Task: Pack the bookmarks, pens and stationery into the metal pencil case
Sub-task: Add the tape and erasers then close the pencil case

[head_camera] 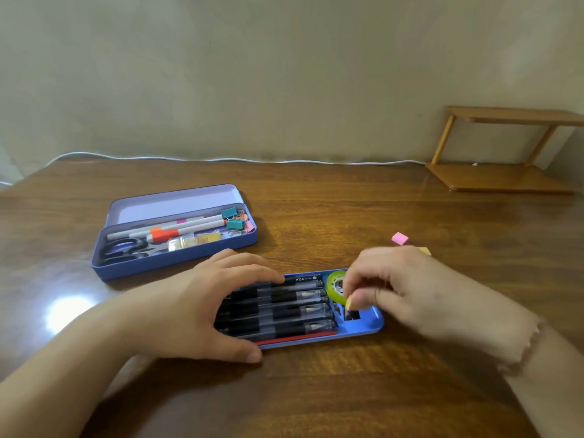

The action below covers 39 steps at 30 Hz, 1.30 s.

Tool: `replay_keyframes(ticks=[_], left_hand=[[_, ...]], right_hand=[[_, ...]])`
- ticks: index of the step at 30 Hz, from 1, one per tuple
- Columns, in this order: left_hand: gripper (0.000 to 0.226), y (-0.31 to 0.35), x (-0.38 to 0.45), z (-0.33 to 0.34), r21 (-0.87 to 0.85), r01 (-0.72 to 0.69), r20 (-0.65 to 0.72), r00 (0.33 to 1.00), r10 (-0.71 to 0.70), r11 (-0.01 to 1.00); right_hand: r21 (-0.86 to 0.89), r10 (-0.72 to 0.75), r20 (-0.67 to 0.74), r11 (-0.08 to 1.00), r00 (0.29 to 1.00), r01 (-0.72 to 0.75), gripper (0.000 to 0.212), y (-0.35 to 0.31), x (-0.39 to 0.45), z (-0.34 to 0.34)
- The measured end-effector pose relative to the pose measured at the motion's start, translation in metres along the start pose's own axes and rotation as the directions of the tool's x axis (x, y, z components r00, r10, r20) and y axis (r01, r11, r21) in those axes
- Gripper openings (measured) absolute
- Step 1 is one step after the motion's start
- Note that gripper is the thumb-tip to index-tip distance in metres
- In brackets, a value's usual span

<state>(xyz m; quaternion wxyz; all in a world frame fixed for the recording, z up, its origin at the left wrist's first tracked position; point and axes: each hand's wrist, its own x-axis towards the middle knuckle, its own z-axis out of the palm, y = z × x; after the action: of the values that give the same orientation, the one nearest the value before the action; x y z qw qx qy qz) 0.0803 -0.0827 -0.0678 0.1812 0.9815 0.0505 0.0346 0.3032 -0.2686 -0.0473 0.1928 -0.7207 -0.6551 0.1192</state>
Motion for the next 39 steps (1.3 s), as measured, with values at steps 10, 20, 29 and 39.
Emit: replay_keyframes(ticks=[10,20,29,39], left_hand=[[0.082,-0.002,0.001,0.000,0.017,0.001,0.004,1.000,-0.001,1.000],[0.080,-0.001,-0.001,0.000,0.007,-0.012,0.003,1.000,0.012,1.000],[0.077,-0.002,0.000,0.000,0.012,0.003,0.009,1.000,-0.003,1.000],[0.080,-0.005,-0.001,0.000,0.017,0.033,0.029,0.999,-0.033,0.999]], right_hand=[[-0.121,0.011,0.015,0.993,1.000,-0.009,0.009,-0.010,-0.008,-0.003],[-0.245,0.050,0.055,0.969,0.997,-0.035,0.008,-0.012,-0.007,0.000],[-0.091,0.500,-0.179,0.849,0.847,-0.521,0.025,0.074,-0.002,-0.030],[0.395,0.253,0.056,0.883,0.966,-0.255,0.015,0.002,-0.006,-0.014]])
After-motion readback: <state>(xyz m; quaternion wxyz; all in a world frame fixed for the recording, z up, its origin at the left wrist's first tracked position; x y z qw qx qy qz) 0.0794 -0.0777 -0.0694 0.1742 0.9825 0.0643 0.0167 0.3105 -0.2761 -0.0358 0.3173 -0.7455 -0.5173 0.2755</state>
